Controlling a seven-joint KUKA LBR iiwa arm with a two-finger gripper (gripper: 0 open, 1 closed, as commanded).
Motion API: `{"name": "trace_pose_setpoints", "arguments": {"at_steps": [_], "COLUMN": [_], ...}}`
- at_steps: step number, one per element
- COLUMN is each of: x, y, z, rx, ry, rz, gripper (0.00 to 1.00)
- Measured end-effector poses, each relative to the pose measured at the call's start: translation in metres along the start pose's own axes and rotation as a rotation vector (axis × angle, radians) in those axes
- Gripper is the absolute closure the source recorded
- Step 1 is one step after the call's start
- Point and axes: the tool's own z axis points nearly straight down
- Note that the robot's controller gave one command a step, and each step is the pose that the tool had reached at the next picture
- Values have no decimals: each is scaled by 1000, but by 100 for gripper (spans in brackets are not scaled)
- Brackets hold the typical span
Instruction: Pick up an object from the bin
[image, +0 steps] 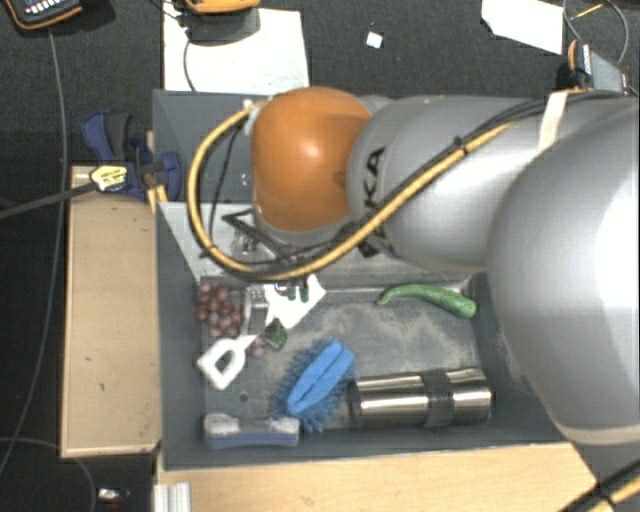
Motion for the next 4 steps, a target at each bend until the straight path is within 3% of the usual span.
{"name": "trace_pose_setpoints", "arguments": {"at_steps": [1,2,3,4], "x": [25,21,56,73], "y": [0,9,5,10], "z": [-34,76,83,87], "rx": [0,-1,0,-2], "ry": [3,-3,-1,-4], "rz": [-92,-299,-306,-347], "gripper": [0,0,0,0]}}
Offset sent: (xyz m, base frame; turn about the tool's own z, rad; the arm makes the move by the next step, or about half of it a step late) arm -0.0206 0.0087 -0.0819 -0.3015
